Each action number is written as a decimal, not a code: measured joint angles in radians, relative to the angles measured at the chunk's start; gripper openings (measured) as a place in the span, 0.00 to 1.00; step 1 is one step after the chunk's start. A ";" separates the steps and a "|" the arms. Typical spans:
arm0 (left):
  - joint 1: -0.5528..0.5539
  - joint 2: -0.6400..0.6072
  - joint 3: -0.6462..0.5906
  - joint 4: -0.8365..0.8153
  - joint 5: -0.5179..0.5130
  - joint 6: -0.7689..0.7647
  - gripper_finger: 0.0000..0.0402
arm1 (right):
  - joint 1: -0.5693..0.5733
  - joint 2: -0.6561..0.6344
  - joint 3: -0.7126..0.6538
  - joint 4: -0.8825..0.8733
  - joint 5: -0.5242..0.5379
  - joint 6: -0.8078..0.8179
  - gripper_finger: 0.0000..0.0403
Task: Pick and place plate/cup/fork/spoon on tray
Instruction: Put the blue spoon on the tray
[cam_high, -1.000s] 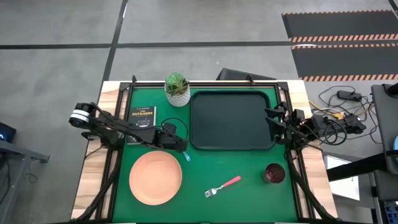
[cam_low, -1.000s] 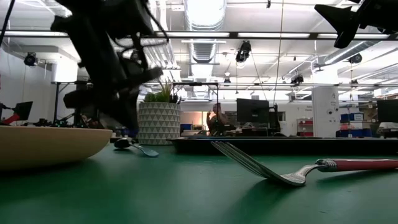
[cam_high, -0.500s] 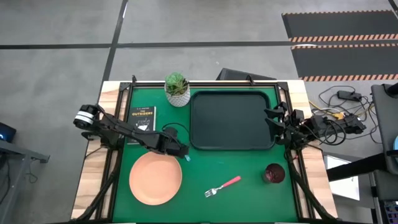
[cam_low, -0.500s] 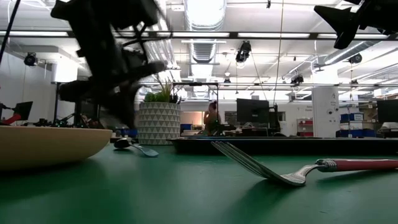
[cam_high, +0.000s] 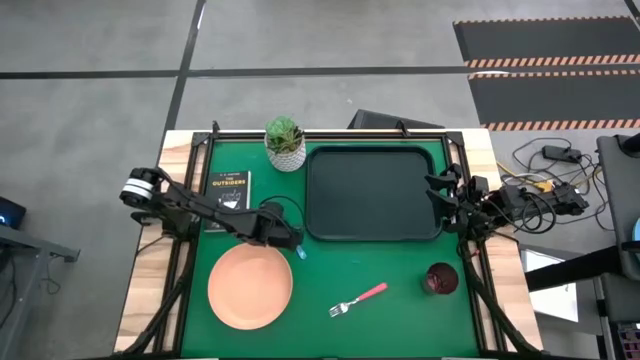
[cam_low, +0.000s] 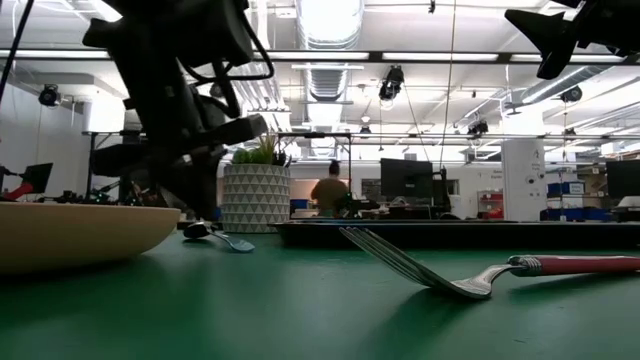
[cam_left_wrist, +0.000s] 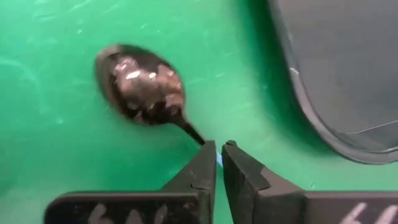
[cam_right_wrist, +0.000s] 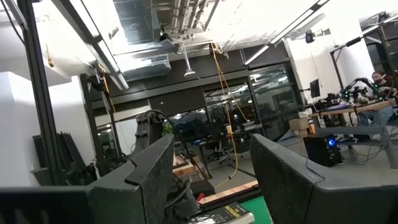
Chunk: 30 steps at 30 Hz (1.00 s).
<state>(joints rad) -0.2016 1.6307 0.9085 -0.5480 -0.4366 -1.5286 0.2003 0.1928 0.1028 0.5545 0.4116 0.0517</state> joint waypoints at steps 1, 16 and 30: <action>0.000 0.004 0.000 0.009 -0.001 0.015 0.05 | 0.000 0.000 0.000 0.000 0.000 0.000 0.50; 0.023 0.087 -0.003 0.018 -0.024 0.021 0.40 | 0.000 0.000 0.000 -0.007 0.000 -0.003 0.50; 0.040 0.084 -0.026 0.021 -0.064 0.064 0.04 | 0.000 0.000 0.000 -0.013 0.000 -0.009 0.50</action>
<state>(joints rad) -0.1618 1.7148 0.8821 -0.5271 -0.5004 -1.4645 0.2001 0.1928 0.1028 0.5414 0.4118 0.0424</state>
